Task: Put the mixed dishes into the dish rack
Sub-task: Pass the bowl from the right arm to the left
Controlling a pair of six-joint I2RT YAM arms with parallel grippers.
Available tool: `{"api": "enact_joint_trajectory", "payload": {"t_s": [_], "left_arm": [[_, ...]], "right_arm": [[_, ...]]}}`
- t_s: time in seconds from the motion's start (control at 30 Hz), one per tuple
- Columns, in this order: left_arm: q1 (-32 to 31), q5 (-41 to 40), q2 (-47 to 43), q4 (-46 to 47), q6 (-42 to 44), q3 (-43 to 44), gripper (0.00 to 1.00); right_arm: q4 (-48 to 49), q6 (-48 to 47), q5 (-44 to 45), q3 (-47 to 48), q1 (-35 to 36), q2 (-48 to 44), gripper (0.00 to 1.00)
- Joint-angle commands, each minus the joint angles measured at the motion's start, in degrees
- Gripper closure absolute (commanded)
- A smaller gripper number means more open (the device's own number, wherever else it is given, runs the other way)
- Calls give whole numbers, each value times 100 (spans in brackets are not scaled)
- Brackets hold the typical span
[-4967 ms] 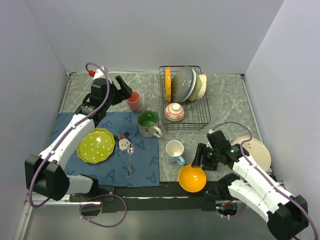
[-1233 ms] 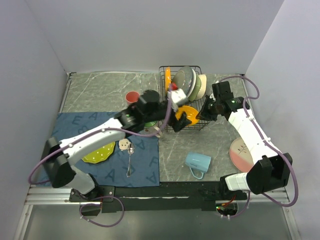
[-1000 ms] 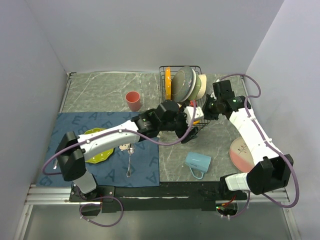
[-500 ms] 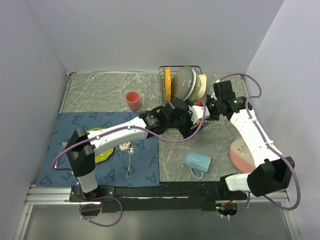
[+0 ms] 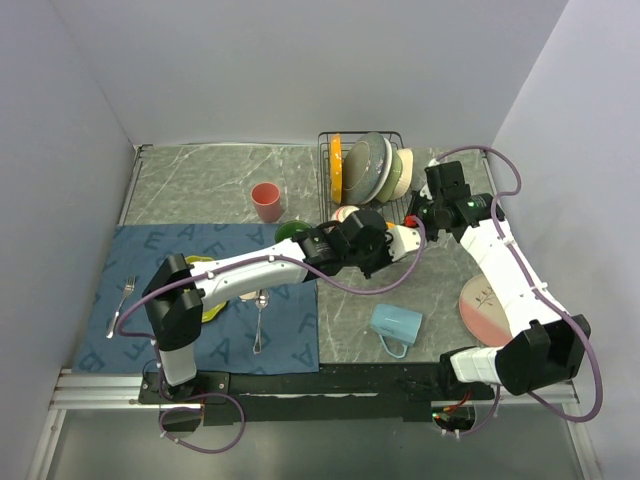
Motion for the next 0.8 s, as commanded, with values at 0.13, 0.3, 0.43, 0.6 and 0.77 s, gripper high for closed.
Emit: {"api": "enact_joint_trajectory", "payload": {"t_s": [0.13, 0.3, 0.43, 0.6, 0.77], "left_arm": [[157, -984, -388, 873, -918, -196, 99], [236, -1126, -713, 1225, -1384, -433, 99], [359, -1030, -889, 1453, -2086, -548, 99], [780, -617, -968, 1847, -3281, -417, 99], [1211, -195, -680, 2112, -4554, -74, 99]], "right_arm": [[297, 316, 167, 95, -29, -602, 45], [464, 562, 422, 25, -248, -1007, 17], [622, 756, 677, -81, -363, -1385, 8], [640, 879, 914, -99, -407, -1552, 5], [745, 897, 941, -143, -424, -1842, 6]]}}
